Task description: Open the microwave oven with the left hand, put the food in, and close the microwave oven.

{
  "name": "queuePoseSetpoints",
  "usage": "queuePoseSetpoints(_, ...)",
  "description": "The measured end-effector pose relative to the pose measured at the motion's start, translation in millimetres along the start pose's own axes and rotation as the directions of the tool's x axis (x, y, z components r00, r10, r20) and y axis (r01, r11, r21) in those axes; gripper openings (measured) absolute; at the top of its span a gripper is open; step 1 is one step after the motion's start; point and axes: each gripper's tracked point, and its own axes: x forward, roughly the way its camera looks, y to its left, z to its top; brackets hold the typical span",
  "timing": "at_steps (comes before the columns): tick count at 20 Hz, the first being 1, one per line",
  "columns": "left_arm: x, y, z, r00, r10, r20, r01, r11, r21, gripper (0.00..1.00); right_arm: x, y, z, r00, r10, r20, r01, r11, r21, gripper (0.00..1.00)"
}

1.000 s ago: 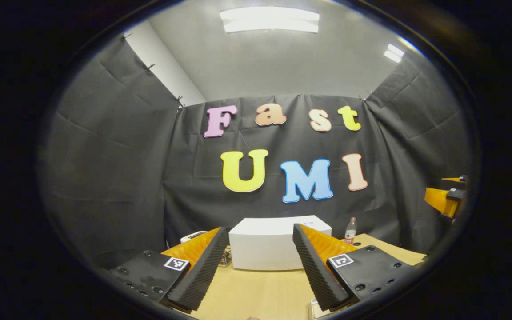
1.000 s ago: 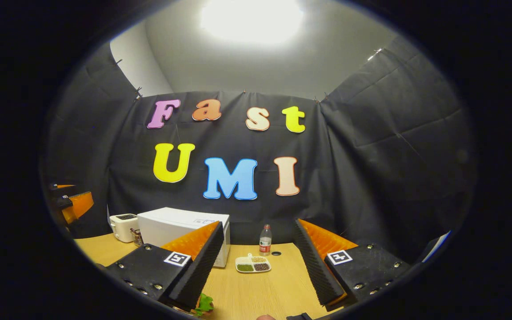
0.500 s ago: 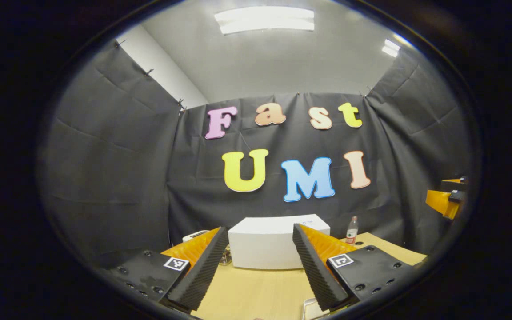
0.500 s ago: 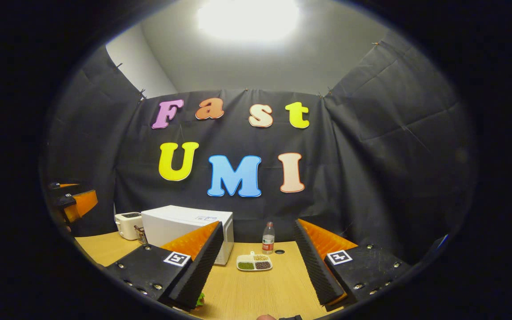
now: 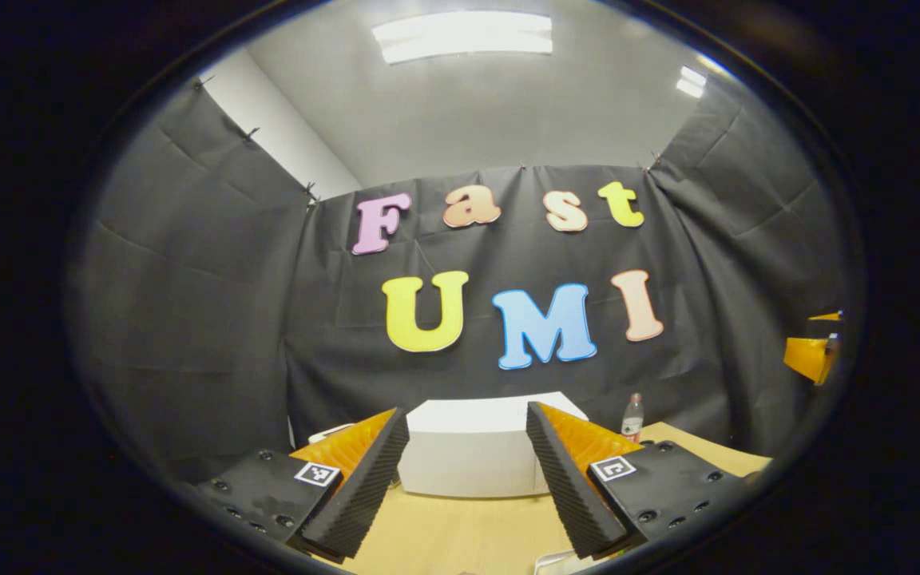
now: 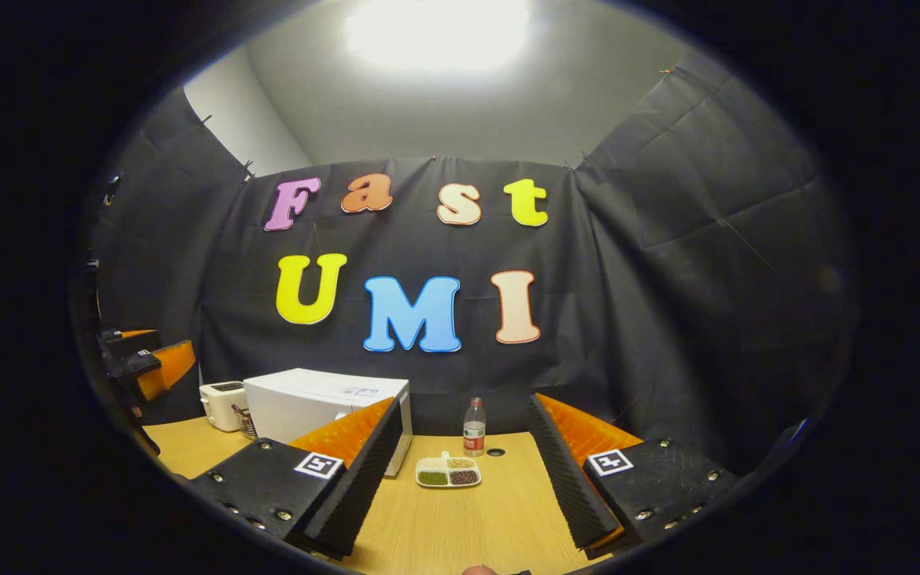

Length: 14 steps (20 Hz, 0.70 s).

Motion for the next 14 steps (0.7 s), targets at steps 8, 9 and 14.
queuePoseSetpoints(8, 85.0, -34.8, -37.1, 0.991, -0.132, -0.023, 0.131, 0.99, -0.044, 1.0, 27.8, -8.6, 10.6, 0.992, -0.129, 0.004, 0.129, 0.992, -0.019, 0.96)
queuePoseSetpoints(9, 96.1, -38.2, -40.6, 0.99, -0.142, -0.023, 0.141, 0.989, -0.049, 1.0, 30.6, -8.5, 11.7, 0.99, -0.141, 0.006, 0.141, 0.99, -0.025, 0.96)
queuePoseSetpoints(14, 143.3, -60.3, -78.1, 0.978, -0.198, -0.058, 0.194, 0.978, -0.07, 1.0, 36.1, -11.6, 14.1, 0.978, -0.207, 0.007, 0.207, 0.976, -0.068, 0.95)
